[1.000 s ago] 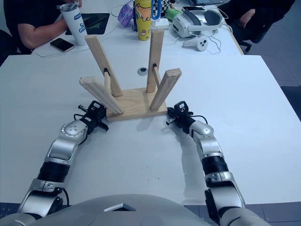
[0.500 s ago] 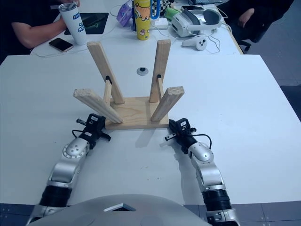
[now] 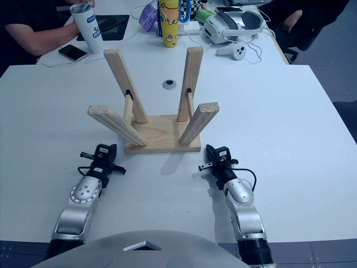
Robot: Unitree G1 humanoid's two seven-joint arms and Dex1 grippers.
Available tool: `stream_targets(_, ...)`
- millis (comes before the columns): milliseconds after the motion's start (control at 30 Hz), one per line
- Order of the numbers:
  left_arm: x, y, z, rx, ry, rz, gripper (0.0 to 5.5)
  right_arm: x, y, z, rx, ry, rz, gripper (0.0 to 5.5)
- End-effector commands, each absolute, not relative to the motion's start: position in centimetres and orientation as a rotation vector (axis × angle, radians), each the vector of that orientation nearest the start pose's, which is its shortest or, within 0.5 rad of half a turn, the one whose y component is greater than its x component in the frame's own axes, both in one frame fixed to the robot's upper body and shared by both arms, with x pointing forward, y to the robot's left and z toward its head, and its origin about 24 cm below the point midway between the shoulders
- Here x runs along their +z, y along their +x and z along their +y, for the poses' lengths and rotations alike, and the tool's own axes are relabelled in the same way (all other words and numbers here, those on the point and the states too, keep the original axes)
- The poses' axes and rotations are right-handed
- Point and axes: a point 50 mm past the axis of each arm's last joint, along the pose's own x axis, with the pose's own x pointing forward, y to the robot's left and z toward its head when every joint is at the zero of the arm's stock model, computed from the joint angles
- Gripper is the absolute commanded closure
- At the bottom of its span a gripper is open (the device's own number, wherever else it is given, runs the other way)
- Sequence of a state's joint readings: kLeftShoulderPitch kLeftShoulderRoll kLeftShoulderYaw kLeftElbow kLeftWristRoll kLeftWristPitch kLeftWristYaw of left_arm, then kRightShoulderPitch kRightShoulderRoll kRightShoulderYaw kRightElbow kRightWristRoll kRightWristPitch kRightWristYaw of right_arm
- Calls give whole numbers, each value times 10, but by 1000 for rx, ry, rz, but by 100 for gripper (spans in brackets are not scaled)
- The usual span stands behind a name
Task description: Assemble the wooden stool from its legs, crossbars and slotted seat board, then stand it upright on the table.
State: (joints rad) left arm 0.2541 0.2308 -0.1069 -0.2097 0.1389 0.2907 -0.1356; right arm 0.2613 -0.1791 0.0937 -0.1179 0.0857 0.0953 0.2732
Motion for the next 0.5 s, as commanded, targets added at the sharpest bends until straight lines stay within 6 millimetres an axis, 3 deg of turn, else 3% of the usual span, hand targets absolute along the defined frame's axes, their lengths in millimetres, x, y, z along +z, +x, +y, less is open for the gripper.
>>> stream_targets(33, -12, 193, 165, -261, 327, 484, 547, 1, 199, -154, 318, -41, 278, 550)
stream_targets(300, -11, 192, 154, -378, 341, 487, 547, 3, 204, -139, 408, -39, 258, 550)
stream_targets(500, 34, 204, 128, -490, 209, 192, 547, 23, 196, -119, 609, 6, 195, 550)
